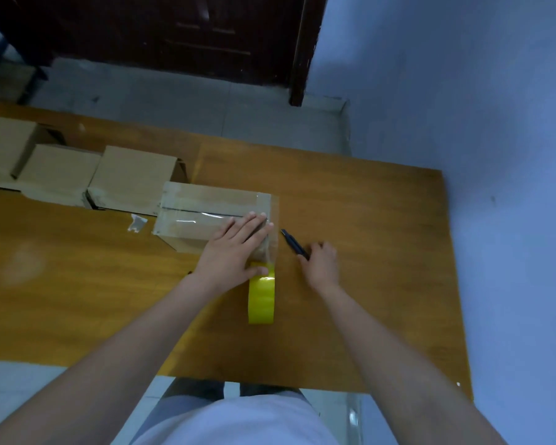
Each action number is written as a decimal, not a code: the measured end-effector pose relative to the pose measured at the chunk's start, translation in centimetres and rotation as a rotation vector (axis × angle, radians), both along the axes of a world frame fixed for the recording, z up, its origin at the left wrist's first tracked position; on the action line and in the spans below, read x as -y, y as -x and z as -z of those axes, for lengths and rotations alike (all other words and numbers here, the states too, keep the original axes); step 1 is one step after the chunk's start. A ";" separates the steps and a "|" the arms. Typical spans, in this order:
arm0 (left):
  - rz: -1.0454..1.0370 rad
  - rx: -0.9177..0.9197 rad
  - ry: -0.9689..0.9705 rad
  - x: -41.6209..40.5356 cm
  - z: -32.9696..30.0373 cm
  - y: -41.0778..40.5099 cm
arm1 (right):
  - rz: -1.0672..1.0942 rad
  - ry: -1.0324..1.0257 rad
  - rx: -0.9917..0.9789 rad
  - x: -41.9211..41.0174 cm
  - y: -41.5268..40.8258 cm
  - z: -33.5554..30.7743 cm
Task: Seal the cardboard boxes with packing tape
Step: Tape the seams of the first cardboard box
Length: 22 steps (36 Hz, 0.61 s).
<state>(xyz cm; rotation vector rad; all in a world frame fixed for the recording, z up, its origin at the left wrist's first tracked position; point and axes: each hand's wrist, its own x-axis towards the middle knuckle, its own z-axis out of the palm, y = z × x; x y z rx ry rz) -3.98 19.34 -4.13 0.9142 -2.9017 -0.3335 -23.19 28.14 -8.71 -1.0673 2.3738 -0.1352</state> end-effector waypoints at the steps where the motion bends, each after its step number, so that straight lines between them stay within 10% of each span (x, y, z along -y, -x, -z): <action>1: -0.001 0.010 -0.021 0.0 0.0 0.0 | -0.075 -0.031 -0.046 0.0 0.0 0.4; 11: -0.003 0.021 -0.053 0.2 -0.4 0.0 | 0.059 0.137 0.092 -3.3 1.4 -1.9; 22: -0.008 -0.002 -0.027 0.0 -0.5 0.0 | -0.637 0.589 -0.270 -7.2 0.7 -7.4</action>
